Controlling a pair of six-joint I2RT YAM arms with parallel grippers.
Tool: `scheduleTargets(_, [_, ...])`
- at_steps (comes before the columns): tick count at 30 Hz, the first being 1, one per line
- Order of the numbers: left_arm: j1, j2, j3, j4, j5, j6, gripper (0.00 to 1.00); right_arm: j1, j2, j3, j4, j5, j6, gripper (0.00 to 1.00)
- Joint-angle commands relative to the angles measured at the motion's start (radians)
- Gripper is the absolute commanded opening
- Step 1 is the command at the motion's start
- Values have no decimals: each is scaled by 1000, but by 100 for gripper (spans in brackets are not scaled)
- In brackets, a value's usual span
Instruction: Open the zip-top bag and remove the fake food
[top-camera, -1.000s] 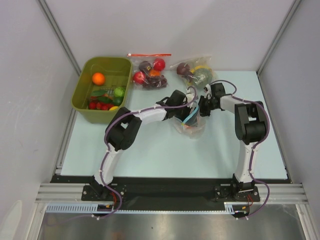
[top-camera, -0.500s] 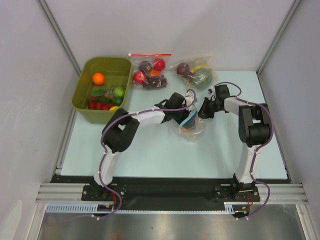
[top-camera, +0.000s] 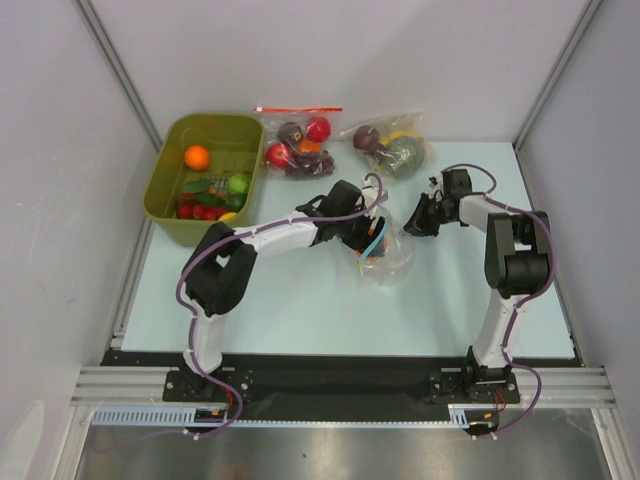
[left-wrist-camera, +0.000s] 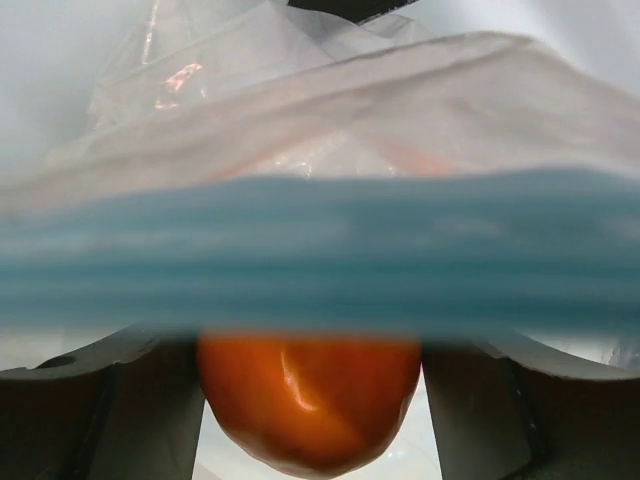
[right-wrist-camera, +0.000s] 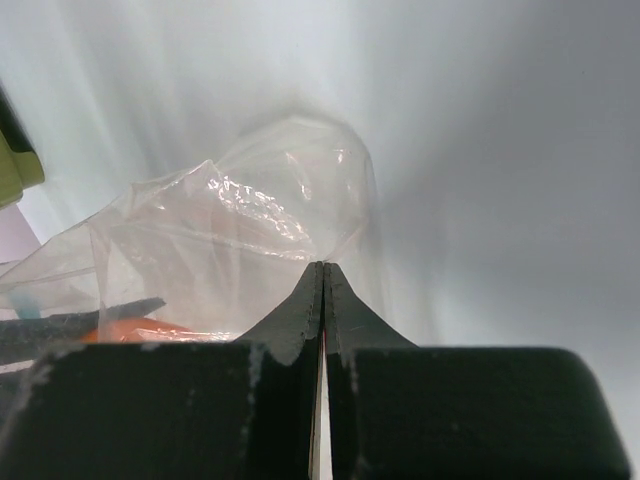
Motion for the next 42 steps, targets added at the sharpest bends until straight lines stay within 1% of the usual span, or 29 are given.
scheduleTargets(1, [18, -83, -19, -22, -22, 24, 0, -19, -60, -8, -12, 18, -25, 0])
scheduleTargets(15, [77, -225, -82, 46, -14, -51, 0, -34, -71, -33, -5, 21, -34, 0])
scheduleTargets(19, [99, -253, -96, 101, 8, -99, 1, -34, -71, -33, -5, 21, -36, 0])
scheduleTargets(22, [107, -248, -80, 132, 19, -123, 0, -36, -73, -33, -5, 22, -35, 0])
scheduleTargets(28, [120, -251, -25, 115, 21, -130, 0, -37, -74, -33, -12, 24, -41, 0])
scheduleTargets(32, [157, -305, -45, 112, 56, -139, 0, -41, -73, -33, -7, 16, -31, 0])
scheduleTargets(36, [225, -374, -69, 95, 81, -136, 0, -42, -73, -30, -7, 15, -33, 0])
scheduleTargets(38, [249, -411, -77, 55, 78, -125, 0, -45, -71, -28, -9, 13, -31, 0])
scheduleTargets(42, [335, -486, -109, 27, 45, -107, 0, -45, -73, -25, -15, 15, -33, 0])
